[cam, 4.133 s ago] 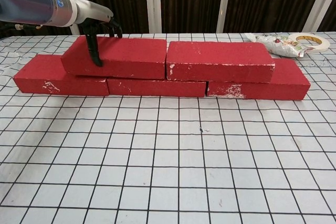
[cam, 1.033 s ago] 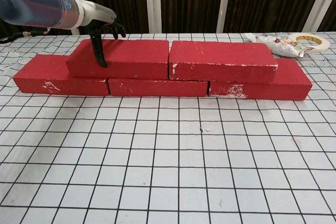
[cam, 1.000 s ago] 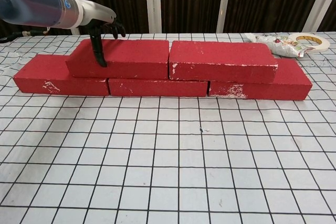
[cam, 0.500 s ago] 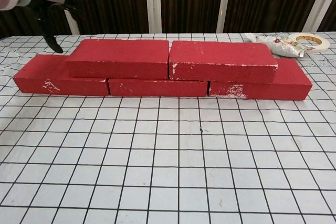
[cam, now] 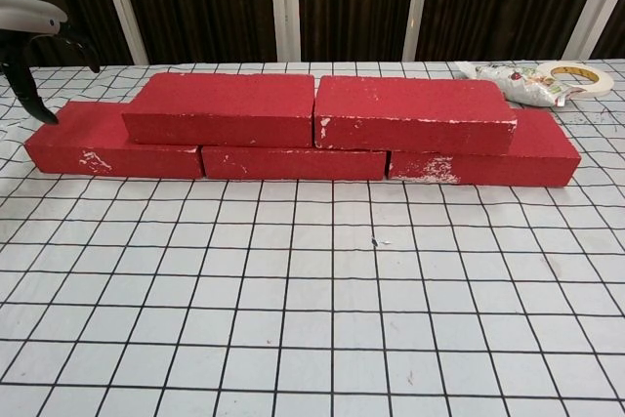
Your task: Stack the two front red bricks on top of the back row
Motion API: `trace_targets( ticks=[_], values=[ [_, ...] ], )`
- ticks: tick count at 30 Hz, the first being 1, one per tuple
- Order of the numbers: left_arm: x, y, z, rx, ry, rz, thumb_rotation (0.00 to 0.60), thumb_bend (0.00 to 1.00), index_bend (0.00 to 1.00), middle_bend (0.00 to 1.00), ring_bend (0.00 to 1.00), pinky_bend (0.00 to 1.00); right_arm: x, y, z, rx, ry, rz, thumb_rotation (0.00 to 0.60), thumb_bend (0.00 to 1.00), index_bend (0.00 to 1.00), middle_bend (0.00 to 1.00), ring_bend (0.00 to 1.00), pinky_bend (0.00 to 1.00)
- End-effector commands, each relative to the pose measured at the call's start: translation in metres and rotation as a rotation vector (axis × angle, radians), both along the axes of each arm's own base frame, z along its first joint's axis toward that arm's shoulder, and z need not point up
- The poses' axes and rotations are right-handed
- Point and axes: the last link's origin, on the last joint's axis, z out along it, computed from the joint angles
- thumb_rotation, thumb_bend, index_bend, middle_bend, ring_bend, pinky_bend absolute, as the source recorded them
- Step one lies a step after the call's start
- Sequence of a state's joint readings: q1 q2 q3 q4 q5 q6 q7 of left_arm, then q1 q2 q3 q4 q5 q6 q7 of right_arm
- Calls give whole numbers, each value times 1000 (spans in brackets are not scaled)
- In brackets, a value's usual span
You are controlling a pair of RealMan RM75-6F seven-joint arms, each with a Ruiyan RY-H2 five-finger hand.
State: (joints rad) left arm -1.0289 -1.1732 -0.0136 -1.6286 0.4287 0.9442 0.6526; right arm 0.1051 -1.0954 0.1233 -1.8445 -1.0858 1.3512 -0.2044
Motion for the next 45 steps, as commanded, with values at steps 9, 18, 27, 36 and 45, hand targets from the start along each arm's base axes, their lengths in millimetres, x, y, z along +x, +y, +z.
trace_targets(
  ticks=[9,18,27,36,45],
  values=[
    [-4,3,-21,-30,17,5,600,0,212,146,29,94,-1,0,1,-2,-2,-5,600,236,49,0,0,0],
    [0,4,-31,-47,26,4,600,0,203,145,29,94,-1,0,0,3,-2,-4,600,236,49,0,0,0],
    [2,5,-38,-56,28,2,600,0,199,145,29,94,-1,0,1,-2,-4,-5,600,236,49,0,0,0],
    [2,5,-39,-59,26,3,600,0,195,145,29,94,-2,0,2,-3,-3,-7,600,236,49,0,0,0],
    [4,4,-39,-66,20,-1,600,0,193,145,29,93,-2,-1,1,-3,-5,-8,600,237,49,0,0,0]
  ],
)
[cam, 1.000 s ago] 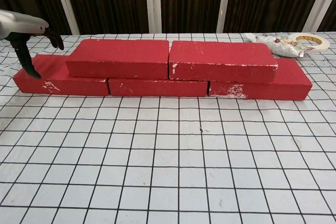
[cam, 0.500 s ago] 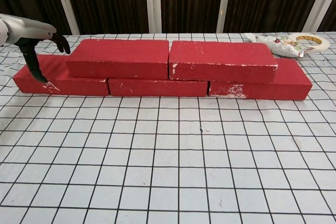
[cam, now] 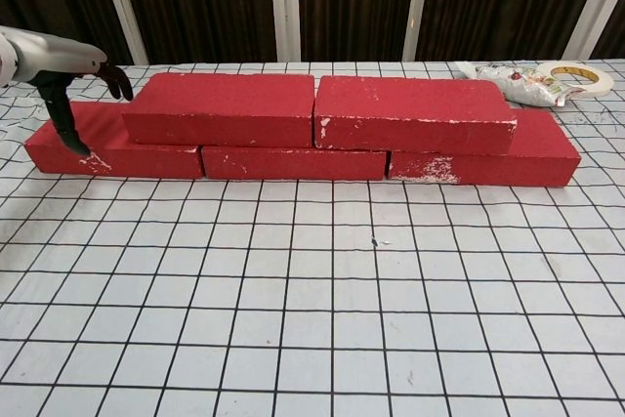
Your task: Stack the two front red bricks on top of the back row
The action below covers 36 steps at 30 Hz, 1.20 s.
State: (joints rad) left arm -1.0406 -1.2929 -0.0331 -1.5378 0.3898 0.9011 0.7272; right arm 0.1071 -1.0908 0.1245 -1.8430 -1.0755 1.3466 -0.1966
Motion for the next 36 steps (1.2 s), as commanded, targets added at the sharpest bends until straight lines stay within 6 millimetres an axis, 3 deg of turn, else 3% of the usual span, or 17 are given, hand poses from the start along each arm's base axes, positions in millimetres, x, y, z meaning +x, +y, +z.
trace_targets(
  ticks=[1,36],
  values=[
    [1,0,0,-2,-2,-2,600,0,192,145,29,93,0,0,0,0,0,1,600,236,49,0,0,0],
    [3,-7,-2,-27,-9,2,600,0,195,146,29,93,-1,1,2,-4,-4,-4,600,236,49,0,0,0]
  ],
)
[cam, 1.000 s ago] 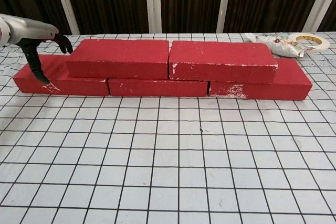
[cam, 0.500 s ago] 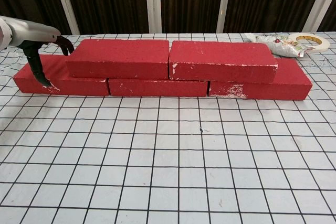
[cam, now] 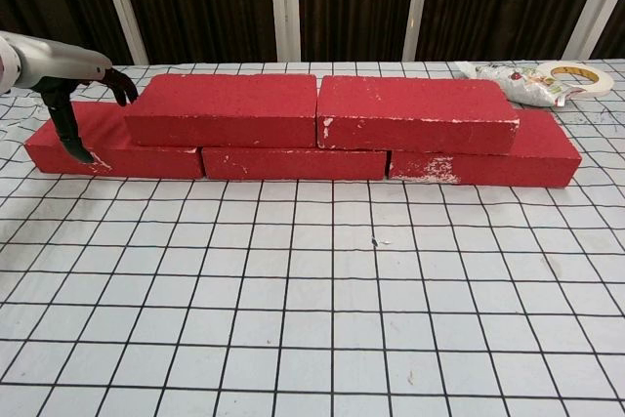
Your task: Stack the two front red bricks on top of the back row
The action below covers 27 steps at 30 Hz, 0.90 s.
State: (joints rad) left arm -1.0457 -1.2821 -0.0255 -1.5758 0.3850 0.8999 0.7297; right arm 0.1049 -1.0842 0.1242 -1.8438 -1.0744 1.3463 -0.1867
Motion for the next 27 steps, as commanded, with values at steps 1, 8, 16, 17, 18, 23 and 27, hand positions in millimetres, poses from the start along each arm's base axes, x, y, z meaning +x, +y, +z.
trace_targets(
  ticks=[1,8,16,17,18,23,27],
  values=[
    [0,0,2,3,-6,3,600,0,212,146,29,93,0,0,0,0,-2,0,600,236,49,0,0,0],
    [2,-8,18,8,-40,12,600,0,273,145,29,94,0,0,0,-1,-1,2,600,236,49,0,0,0],
    [-16,-75,70,108,-346,-4,600,0,164,97,20,96,4,-1,-4,10,18,41,600,236,49,0,0,0],
    [-25,-85,75,124,-345,-7,600,0,149,77,12,96,5,-1,-5,9,28,50,600,236,49,0,0,0],
    [-38,-97,78,153,-345,-12,600,0,139,62,4,95,6,-1,-7,11,43,63,600,236,49,0,0,0],
    [-88,-143,77,245,-353,-11,600,0,134,43,0,92,12,0,-14,13,78,101,600,236,49,0,0,0],
    [-114,-172,69,285,-382,-27,600,0,134,42,0,91,15,1,-17,11,83,117,600,236,49,0,0,0]
  ],
)
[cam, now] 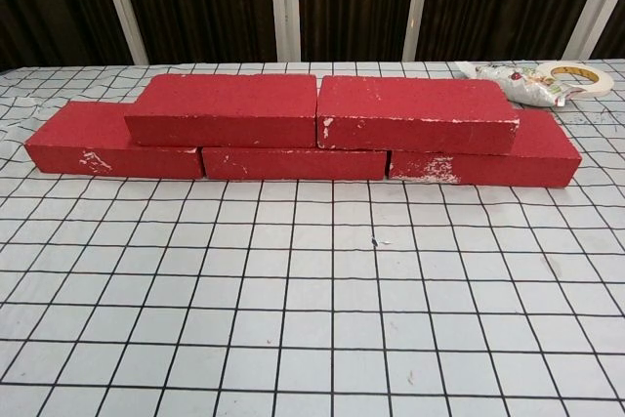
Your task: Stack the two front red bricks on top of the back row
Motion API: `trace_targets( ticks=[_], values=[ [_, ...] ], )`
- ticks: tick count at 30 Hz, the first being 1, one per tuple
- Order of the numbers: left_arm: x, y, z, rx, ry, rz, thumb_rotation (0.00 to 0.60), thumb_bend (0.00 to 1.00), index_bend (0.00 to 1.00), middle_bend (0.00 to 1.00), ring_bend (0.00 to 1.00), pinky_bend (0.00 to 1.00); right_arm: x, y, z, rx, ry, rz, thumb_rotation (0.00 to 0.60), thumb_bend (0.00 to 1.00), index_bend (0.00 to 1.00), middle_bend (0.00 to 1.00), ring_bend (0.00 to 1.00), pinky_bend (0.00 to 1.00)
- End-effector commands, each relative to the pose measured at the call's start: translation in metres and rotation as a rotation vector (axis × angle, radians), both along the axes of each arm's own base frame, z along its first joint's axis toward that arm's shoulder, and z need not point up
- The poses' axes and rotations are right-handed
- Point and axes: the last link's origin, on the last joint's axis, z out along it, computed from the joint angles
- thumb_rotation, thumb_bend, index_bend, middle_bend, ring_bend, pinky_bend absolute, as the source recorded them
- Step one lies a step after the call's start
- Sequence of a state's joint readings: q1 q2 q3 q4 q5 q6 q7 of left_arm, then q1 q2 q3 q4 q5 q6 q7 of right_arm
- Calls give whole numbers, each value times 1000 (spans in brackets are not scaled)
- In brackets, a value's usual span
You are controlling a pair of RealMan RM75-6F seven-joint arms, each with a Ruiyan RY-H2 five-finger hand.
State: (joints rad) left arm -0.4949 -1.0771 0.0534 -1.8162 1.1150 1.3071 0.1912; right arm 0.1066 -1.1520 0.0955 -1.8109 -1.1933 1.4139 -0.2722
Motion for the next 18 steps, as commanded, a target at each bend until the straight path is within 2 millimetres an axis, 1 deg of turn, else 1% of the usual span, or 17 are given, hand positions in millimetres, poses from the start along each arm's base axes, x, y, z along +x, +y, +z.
trace_targets(
  ticks=[1,3,6,12,18],
  values=[
    [-36,-43,-8,49,-47,3,600,0,135,42,0,91,1,1,-1,0,0,8,600,236,49,0,0,0],
    [-42,-51,-13,72,-39,-10,600,0,144,42,0,91,1,1,-1,-4,5,12,600,236,49,0,0,0],
    [-46,-60,-19,103,-40,-24,600,0,151,42,0,87,1,1,0,-13,14,16,600,236,49,0,0,0],
    [-41,-70,-24,131,31,-47,600,0,152,44,0,86,3,2,0,-24,23,35,600,236,49,0,0,0],
    [-42,-72,-22,158,63,-26,600,0,144,47,0,86,3,3,-2,-26,41,52,600,236,49,0,0,0]
  ],
)
